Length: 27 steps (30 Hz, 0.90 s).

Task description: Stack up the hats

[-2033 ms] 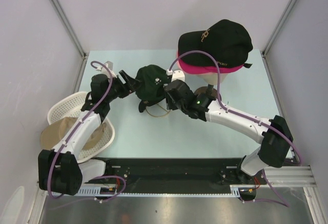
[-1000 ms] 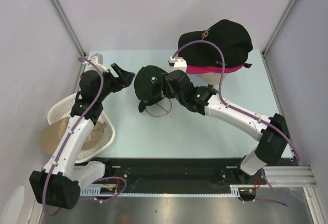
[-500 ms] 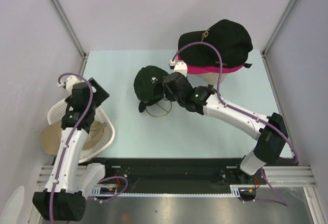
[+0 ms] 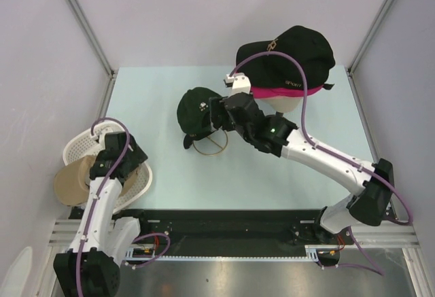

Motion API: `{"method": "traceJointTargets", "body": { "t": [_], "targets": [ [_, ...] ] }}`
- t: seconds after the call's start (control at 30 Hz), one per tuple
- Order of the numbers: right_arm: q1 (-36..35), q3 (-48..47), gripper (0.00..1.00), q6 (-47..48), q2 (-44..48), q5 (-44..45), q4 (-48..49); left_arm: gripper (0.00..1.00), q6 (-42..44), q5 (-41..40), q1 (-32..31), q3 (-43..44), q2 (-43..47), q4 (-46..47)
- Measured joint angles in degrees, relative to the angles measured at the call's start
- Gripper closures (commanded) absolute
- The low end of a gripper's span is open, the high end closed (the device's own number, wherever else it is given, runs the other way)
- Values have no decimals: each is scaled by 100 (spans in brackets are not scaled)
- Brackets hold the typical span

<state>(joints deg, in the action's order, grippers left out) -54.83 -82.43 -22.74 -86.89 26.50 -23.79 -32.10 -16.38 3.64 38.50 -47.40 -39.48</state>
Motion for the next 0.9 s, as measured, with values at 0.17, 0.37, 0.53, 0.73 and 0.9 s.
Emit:
{"method": "traceJointTargets", "body": {
  "t": [0.17, 0.37, 0.53, 0.73, 0.9],
  "targets": [
    [-7, -98, 15, 57, 356, 26, 291, 16, -149, 275, 59, -302, 7, -105],
    [-4, -120, 15, 81, 535, 50, 490, 18, -306, 356, 66, -284, -302, 61],
    [22, -118, 15, 129, 570, 48, 487, 13, -516, 90, 63, -219, -264, 0],
    [107, -57, 15, 140, 662, 17, 531, 0, -981, -872, 68, -142, 1021, -754],
    [236, -52, 15, 142, 664, -149, 560, 0, -1698, -1832, 74, 129, 1351, -1401]
  ]
}}
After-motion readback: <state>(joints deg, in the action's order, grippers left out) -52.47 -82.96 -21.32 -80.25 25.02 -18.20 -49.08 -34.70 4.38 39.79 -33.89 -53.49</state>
